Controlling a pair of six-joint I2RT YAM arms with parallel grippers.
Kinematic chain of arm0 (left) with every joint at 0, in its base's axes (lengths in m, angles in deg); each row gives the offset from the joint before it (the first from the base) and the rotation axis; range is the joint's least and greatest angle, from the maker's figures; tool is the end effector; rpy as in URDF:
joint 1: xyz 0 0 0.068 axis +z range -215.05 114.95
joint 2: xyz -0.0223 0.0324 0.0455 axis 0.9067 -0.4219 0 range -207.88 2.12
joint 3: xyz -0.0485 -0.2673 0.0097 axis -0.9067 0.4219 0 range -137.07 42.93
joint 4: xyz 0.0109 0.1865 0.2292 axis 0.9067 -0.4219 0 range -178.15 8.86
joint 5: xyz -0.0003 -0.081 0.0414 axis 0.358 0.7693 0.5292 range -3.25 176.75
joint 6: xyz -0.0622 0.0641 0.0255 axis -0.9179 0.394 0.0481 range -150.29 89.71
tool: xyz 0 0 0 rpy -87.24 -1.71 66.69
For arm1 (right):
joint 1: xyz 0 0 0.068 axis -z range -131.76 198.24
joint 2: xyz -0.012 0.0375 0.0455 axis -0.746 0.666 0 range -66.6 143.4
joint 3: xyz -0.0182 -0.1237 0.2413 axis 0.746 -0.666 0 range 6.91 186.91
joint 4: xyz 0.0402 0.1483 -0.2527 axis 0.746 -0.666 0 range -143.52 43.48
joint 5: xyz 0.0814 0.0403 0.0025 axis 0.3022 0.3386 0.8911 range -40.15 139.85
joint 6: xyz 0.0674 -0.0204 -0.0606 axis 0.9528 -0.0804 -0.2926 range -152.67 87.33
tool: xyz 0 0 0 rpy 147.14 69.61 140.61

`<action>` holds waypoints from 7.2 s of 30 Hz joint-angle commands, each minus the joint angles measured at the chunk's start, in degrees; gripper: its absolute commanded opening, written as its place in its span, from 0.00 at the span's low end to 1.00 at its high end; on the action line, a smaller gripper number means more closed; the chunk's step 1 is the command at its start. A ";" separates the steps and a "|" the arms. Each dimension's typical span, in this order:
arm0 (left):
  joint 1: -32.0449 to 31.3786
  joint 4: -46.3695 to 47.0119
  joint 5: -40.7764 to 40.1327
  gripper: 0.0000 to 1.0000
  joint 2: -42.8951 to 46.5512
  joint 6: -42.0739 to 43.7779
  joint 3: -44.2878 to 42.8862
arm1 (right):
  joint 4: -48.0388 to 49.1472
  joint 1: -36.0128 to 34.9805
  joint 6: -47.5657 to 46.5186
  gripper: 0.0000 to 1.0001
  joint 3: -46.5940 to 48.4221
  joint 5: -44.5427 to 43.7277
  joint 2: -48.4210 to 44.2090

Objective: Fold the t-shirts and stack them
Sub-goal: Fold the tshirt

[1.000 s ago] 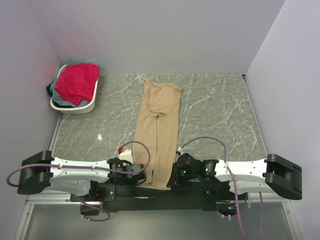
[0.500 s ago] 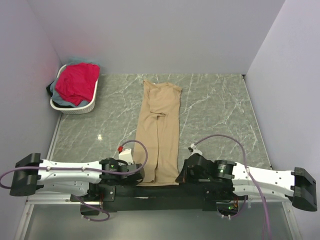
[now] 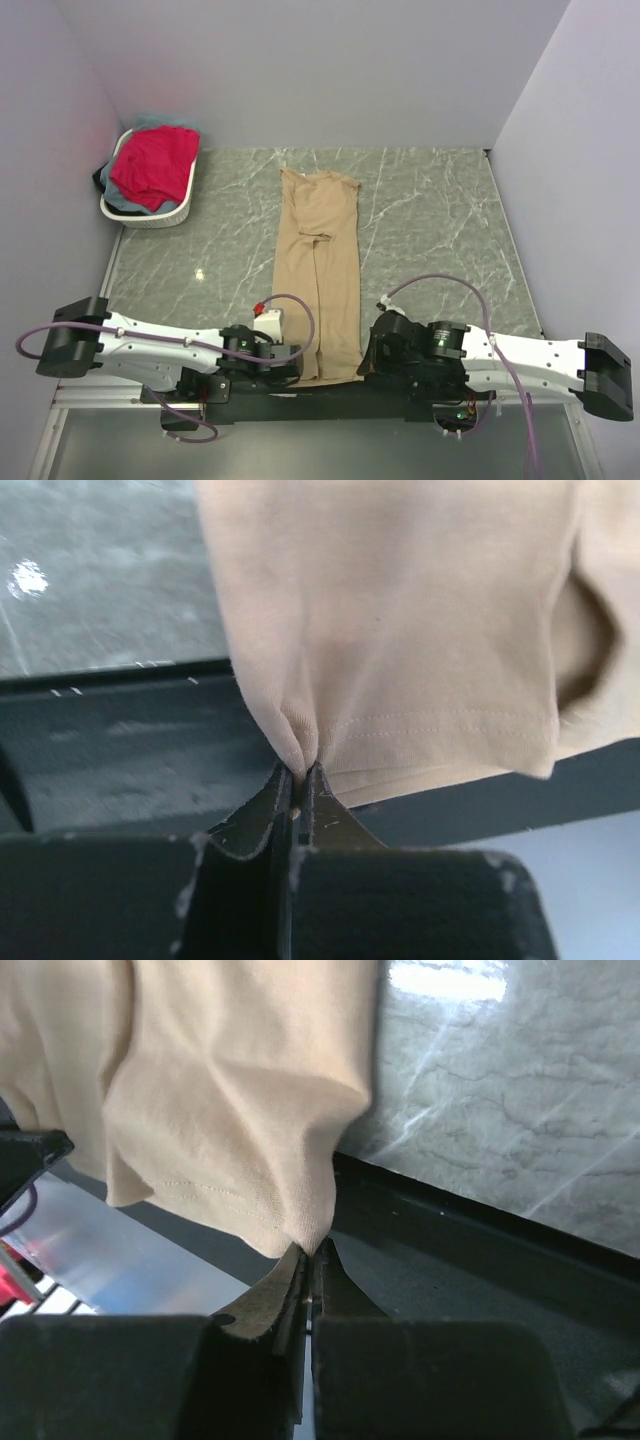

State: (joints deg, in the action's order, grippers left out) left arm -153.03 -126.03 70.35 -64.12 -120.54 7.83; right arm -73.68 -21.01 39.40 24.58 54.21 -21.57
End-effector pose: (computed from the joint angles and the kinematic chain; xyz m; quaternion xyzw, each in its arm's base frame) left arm 0.0314 -0.2220 0.1104 -0.0369 0.9819 -0.1182 0.1434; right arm 0.0659 0.1920 0.0954 0.0118 0.9518 0.2993 0.0666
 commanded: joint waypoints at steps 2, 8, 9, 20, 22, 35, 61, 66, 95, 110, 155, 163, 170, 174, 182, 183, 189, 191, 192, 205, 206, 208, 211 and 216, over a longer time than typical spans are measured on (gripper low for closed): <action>-1.58 -7.40 -4.06 0.02 -3.37 -1.24 -9.97 | -3.68 -0.44 -5.36 0.00 8.16 -4.26 0.49; 0.44 -13.99 -13.56 0.11 -2.67 1.30 -19.03 | -6.85 -0.18 -11.59 0.01 17.82 -12.52 2.51; 1.23 -14.70 -14.18 0.12 -2.58 1.75 -19.83 | -7.20 0.43 -12.47 0.01 19.92 -14.54 3.82; 19.68 -8.48 -17.35 0.13 -3.54 18.17 -22.48 | -1.50 19.93 -29.16 0.02 23.46 -10.52 11.30; 24.16 -4.35 -16.65 0.14 -4.77 21.25 -22.56 | 0.60 22.83 -31.28 0.02 24.77 -8.85 14.10; 40.69 9.72 -10.67 0.09 -20.68 40.16 -29.33 | 4.31 34.00 -43.15 0.00 39.54 -0.50 38.53; 52.91 17.02 -4.51 0.19 -36.59 50.44 -36.71 | 3.34 42.88 -46.41 0.02 50.71 0.21 55.33; 54.15 16.58 -5.57 0.53 -37.65 51.14 -37.42 | 3.25 43.32 -47.02 0.45 52.29 -1.02 56.65; 54.24 25.02 12.45 0.41 -24.02 52.29 -25.82 | 8.52 40.95 -43.95 0.51 41.13 12.96 47.51; 54.24 26.87 8.24 0.42 -35.44 52.73 -31.26 | 8.61 41.04 -46.85 0.50 47.97 10.05 56.91; 56.70 38.19 14.99 0.53 -8.47 46.67 0.89 | 17.04 46.49 -42.11 0.59 19.34 21.04 32.75; 56.08 45.49 19.12 0.52 -11.54 46.05 4.68 | 22.14 46.58 -40.52 0.59 16.26 22.88 35.82; 55.99 50.59 23.87 0.48 -15.76 45.35 6.44 | 27.16 46.58 -38.15 0.58 14.32 25.87 41.61; 54.94 50.86 24.32 0.45 -16.03 44.47 7.75 | 31.10 46.49 -37.36 0.58 13.53 27.27 43.55; 53.27 49.63 23.87 0.25 -13.04 42.62 11.27 | 32.69 46.49 -36.92 0.31 12.57 28.42 44.88; 53.01 49.02 23.79 0.17 -12.43 42.45 11.45 | 32.35 46.40 -36.92 0.13 12.48 28.16 44.53; 49.93 43.58 21.33 0.01 -8.31 41.48 10.66 | 28.74 45.53 -37.88 0.00 10.37 27.11 37.42; 47.65 40.06 20.02 0.01 -6.55 40.78 9.96 | 27.52 44.65 -37.53 0.00 8.79 26.84 32.95; 46.69 38.22 19.22 0.01 -4.53 40.43 9.69 | 26.20 44.21 -37.45 0.00 8.17 26.67 31.27; 33.14 14.05 13.07 0.01 20.52 27.34 7.76 | 10.82 28.39 -27.79 0.00 4.91 18.06 0.34; 32.79 12.55 12.72 0.01 21.40 26.98 7.06 | 9.07 27.95 -27.43 0.00 5.35 17.62 -0.99; 32.00 8.51 11.05 0.01 23.17 26.37 4.43 | 6.87 27.07 -26.90 0.00 6.14 16.39 -3.71; 31.30 4.81 8.68 0.01 23.79 25.75 0.56 | 3.08 26.89 -27.95 0.00 8.95 14.81 -5.66; 31.21 2.96 3.23 0.01 19.40 28.20 -7.95 | -0.26 26.89 -32.50 0.00 16.86 10.32 -2.59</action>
State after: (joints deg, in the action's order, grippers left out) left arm -121.67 -119.12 80.03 -41.85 -93.40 7.35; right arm -70.60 6.11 10.70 33.70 69.99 -25.70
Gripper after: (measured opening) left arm 0.033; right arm 0.023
